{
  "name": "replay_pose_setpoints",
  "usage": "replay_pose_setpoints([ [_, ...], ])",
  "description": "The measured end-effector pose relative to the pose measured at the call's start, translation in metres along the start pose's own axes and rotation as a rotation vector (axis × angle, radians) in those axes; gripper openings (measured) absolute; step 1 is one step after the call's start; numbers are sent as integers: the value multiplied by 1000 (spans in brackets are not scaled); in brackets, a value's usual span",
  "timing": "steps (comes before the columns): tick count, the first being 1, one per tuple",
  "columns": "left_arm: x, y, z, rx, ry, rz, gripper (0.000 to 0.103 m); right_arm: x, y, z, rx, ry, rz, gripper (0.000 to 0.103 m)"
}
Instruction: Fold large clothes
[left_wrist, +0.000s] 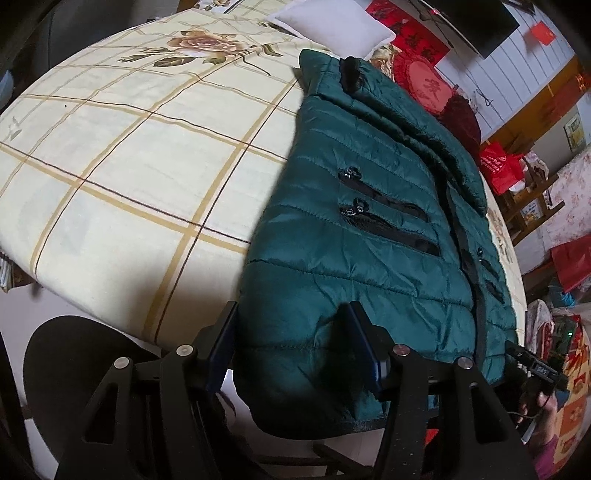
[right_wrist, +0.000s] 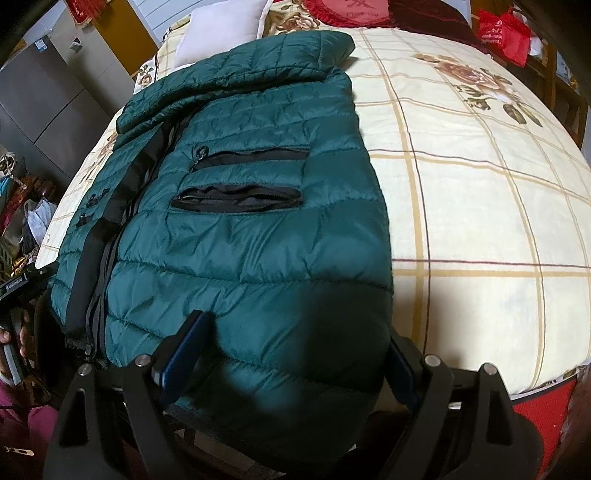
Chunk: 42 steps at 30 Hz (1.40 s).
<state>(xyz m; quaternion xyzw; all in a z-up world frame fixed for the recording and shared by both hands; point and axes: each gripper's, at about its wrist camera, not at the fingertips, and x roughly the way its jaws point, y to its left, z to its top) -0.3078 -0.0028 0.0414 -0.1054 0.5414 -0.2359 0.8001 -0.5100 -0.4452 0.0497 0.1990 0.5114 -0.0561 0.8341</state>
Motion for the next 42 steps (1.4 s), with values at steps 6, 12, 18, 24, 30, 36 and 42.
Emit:
replay_pose_setpoints([
  [6, -1, 2, 0, 8, 15, -21, 77, 0, 0, 0, 2, -2, 3, 90],
  [12, 6, -3, -5, 46, 28, 3, 84, 0, 3, -3, -5, -3, 32, 92],
  [18, 13, -21, -11, 117, 31, 95, 86, 1, 4, -4, -9, -18, 86, 95],
  [24, 15, -25, -13, 134, 22, 123, 87, 0, 7, -8, -45, -43, 138, 86],
  [30, 8, -32, -15, 187, -11, 123, 46, -1, 14, -4, -91, -73, 153, 32],
  [36, -22, -47, -3, 223, -119, 85, 27, -30, 13, 16, -76, -174, 245, 19],
  [42, -62, -66, 32, 261, -256, 28, 28, -68, 12, 61, -57, -330, 297, 19],
])
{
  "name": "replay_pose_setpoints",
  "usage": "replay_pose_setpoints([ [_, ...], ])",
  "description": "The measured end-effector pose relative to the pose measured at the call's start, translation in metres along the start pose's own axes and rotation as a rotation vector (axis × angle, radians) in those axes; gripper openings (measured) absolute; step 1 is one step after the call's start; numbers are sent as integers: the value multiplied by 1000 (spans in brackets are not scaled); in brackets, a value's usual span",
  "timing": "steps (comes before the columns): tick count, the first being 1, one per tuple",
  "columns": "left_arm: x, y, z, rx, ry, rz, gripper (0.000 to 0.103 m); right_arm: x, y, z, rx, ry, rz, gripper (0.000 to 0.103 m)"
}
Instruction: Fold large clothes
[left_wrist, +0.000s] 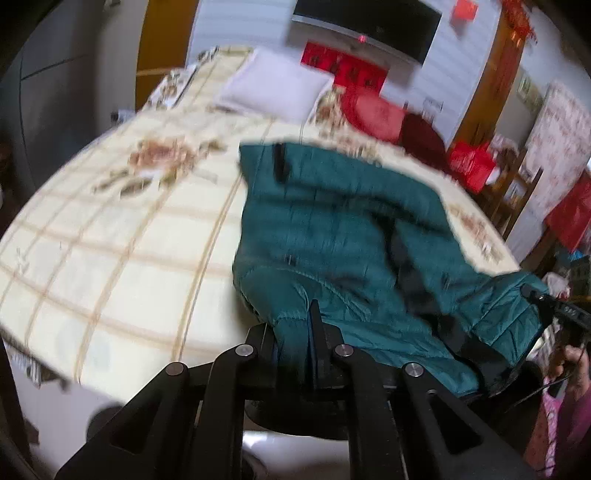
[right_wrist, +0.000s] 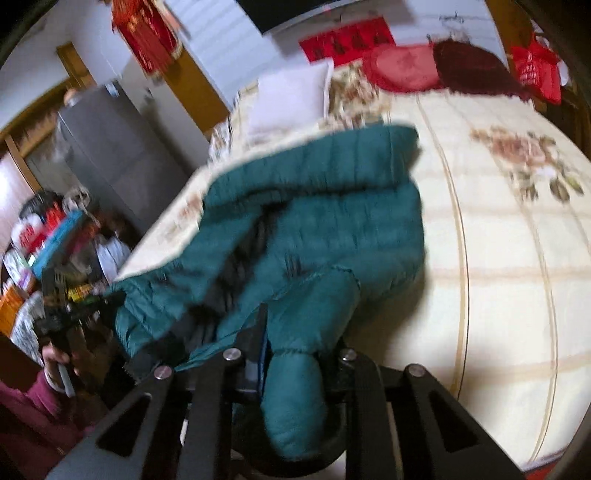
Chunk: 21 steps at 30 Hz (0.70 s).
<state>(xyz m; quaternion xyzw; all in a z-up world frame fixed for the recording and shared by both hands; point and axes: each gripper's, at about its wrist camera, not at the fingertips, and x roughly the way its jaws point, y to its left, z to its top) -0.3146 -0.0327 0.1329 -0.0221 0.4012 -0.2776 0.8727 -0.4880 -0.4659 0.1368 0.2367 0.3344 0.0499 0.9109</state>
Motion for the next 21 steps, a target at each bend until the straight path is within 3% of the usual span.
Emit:
replay_pose_setpoints([
  [8, 17, -6, 93, -30, -147, -22, 28, 16, -4, 82, -2, -133, -59, 19],
  [16, 95, -15, 183, -41, -171, 57, 28, 77, -24, 168, 17, -168, -148, 18],
  [21, 153, -2, 210, -87, -144, 117, 28, 130, -54, 204, 52, -130, -219, 18],
])
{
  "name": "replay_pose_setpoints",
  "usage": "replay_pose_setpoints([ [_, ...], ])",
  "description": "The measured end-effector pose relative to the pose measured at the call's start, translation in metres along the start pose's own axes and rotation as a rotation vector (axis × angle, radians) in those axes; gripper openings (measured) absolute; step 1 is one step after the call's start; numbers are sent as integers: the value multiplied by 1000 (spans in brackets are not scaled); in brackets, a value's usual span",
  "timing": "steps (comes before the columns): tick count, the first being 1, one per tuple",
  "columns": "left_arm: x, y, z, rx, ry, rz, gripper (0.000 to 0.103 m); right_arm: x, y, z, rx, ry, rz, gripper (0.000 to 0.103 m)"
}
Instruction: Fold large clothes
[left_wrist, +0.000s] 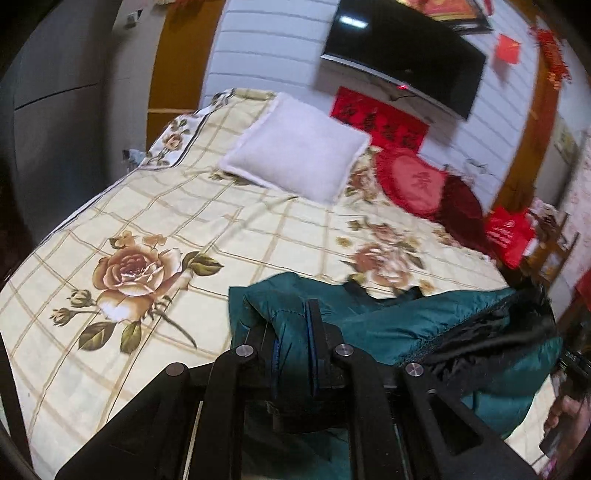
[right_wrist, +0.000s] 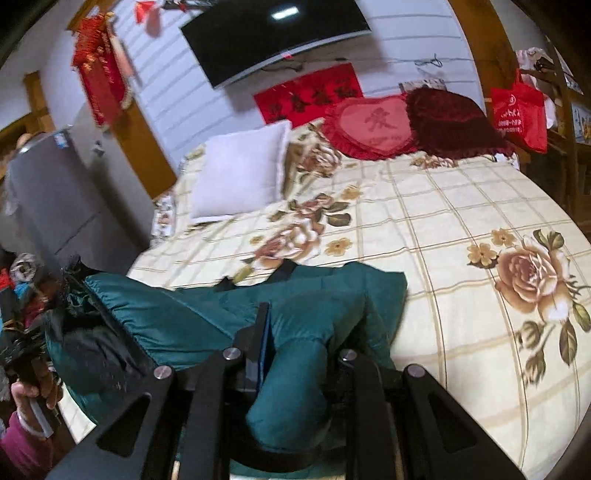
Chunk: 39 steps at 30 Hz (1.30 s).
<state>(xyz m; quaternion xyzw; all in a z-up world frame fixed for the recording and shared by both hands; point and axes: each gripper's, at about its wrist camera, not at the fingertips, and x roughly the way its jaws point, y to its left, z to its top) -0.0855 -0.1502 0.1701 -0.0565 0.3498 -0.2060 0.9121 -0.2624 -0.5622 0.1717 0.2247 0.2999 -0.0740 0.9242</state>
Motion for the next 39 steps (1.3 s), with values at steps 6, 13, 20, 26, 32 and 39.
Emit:
replay_pose_setpoints([
  [6, 75, 13, -3, -42, 86, 32, 32, 84, -19, 6, 36, 86, -80, 19],
  [13, 48, 43, 14, -192, 59, -170, 55, 121, -35, -4, 132, 122, -94, 24],
  [20, 4, 1, 11, 9, -64, -97, 77, 73, -26, 11, 196, -4, -14, 67],
  [26, 54, -30, -10, 68, 40, -15, 77, 29, 36, 10, -17, -118, 17, 73],
  [32, 106, -25, -27, 32, 151, 84, 77, 111, 105, -10, -340, 103, -81, 73],
  [39, 126, -24, -33, 71, 152, 119, 77, 196, 84, -16, -278, 217, -136, 75],
])
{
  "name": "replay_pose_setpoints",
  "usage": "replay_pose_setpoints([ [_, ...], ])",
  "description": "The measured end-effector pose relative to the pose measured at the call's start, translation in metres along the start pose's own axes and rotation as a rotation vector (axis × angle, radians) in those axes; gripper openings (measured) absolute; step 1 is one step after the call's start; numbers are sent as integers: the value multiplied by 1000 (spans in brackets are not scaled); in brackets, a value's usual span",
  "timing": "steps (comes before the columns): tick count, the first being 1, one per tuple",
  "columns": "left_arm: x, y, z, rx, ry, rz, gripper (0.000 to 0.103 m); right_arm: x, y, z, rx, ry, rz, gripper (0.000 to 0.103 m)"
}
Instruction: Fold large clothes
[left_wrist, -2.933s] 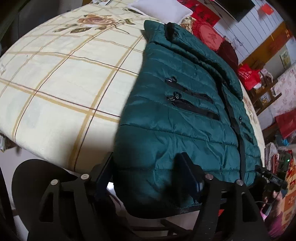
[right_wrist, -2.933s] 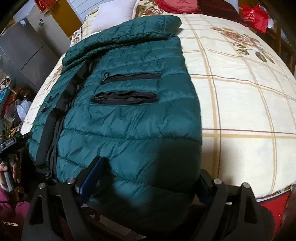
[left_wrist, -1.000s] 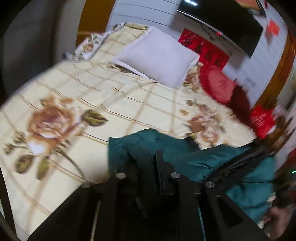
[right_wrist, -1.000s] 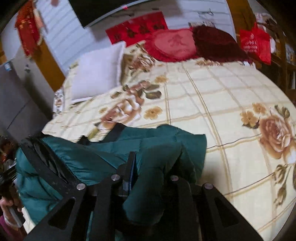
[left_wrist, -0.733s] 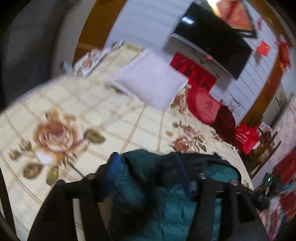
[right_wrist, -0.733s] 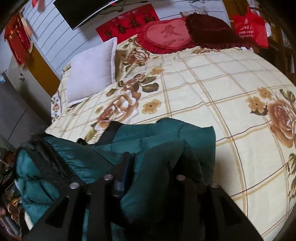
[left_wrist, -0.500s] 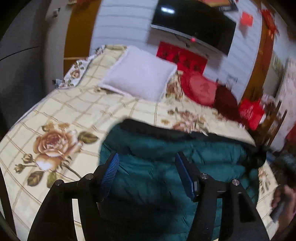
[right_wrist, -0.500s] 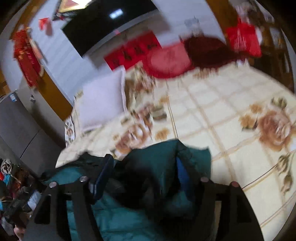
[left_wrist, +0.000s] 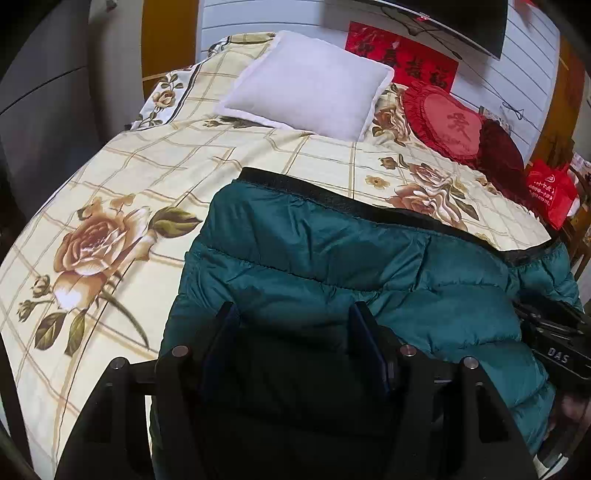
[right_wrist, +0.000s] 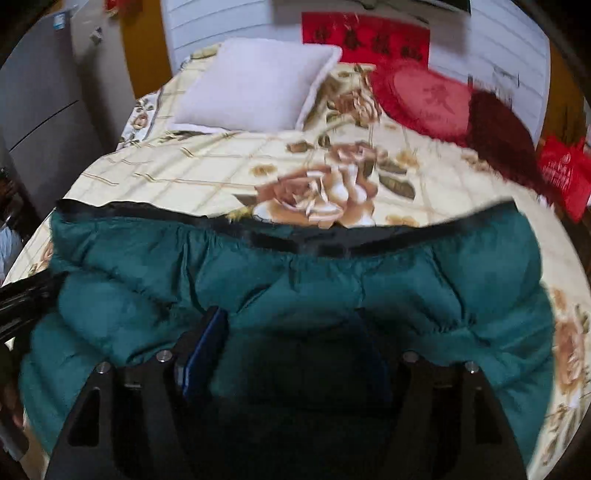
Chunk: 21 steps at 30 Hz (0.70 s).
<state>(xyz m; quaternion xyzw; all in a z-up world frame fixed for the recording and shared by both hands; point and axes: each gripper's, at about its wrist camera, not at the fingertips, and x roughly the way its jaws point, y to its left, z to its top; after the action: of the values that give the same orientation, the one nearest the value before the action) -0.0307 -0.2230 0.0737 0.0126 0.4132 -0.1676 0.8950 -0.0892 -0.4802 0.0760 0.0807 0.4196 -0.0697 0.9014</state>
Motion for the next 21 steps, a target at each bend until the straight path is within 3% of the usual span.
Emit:
replay_pose_setpoints([
  [7, 4, -5, 0, 22, -15, 18, 77, 11, -4, -4, 23, -9, 14, 76],
  [9, 4, -4, 1, 19, -10, 13, 77, 0, -4, -2, 19, 6, 14, 75],
  [12, 4, -3, 1, 17, -10, 11, 77, -32, -11, -1, 29, -58, 33, 75],
  [16, 5, -3, 0, 21, -10, 19, 78, -57, -42, 2, 46, -125, -75, 76],
  [19, 6, -4, 0, 26, -13, 23, 78, -43, -70, 4, 59, -80, -183, 76],
  [21, 8, -6, 0, 32, -19, 23, 78, -23, -80, 0, 69, -21, -186, 76],
])
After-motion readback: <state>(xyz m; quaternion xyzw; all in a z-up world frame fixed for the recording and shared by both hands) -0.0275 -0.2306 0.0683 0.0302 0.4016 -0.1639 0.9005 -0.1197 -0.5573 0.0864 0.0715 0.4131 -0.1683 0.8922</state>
